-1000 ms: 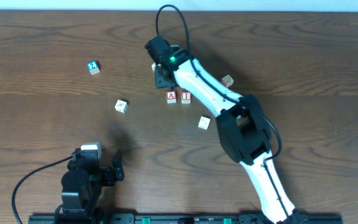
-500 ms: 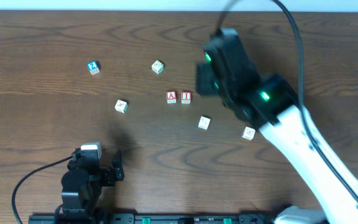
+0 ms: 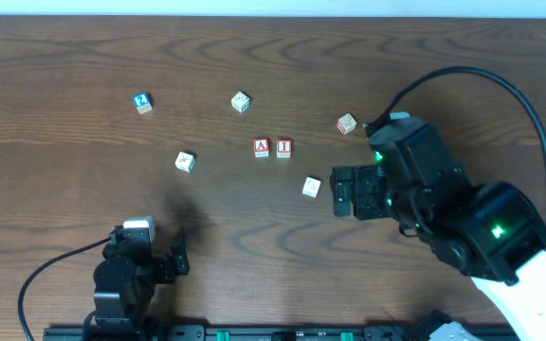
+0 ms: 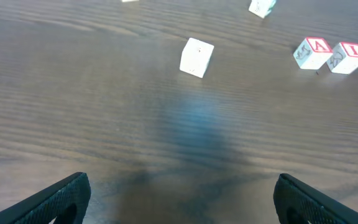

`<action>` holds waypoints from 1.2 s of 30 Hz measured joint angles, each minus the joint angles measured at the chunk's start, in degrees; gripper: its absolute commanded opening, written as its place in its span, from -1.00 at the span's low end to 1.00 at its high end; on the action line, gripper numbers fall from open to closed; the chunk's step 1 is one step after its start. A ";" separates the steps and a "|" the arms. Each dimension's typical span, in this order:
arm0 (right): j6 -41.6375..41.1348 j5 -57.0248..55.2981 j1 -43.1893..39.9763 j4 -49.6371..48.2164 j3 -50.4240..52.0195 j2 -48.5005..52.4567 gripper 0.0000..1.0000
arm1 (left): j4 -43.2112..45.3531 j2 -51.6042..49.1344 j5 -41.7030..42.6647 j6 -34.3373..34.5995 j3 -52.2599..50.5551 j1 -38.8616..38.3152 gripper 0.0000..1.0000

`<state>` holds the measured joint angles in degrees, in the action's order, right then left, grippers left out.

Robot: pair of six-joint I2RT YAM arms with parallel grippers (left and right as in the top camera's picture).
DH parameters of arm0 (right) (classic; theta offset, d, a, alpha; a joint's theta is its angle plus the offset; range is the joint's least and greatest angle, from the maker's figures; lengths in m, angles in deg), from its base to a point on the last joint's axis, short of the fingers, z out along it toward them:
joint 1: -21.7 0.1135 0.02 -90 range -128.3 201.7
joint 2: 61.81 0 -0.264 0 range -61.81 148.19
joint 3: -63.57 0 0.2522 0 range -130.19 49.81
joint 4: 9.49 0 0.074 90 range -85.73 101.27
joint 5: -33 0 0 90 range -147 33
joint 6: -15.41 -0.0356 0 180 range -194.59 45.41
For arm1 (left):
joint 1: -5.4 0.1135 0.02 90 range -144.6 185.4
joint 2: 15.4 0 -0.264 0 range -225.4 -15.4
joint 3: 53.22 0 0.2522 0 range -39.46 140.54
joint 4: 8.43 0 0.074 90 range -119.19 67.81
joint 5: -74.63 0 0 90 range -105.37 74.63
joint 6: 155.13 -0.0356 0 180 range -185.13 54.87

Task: Spell out Ai2
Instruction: 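Release the 'A' block and withdraw the right gripper, then move the left gripper to the blue '2' block and grasp it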

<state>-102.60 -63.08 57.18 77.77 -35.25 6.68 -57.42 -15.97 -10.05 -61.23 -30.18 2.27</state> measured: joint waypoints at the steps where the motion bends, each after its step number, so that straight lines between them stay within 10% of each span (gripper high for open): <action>1: 0.00 0.44 0.00 0.04 0.00 0.02 0.99 | 1.20 -0.02 0.15 0.35 -0.02 0.00 0.91; 11: 0.00 2.95 0.00 0.39 0.00 0.09 0.99 | 8.72 -0.02 15.41 21.05 -0.09 -0.02 0.91; 18: 1.60 3.10 0.00 -1.77 0.00 0.09 0.99 | 21.73 -3.30 15.61 23.26 1.55 -0.02 0.91; 36: 3.72 -4.17 0.00 -8.87 -0.02 0.24 0.99 | 12.68 -85.57 -1.42 -1.92 60.33 7.78 0.91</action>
<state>-98.88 -67.26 57.18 68.89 -35.27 6.92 -44.74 -101.54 -11.47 -63.15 30.14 10.05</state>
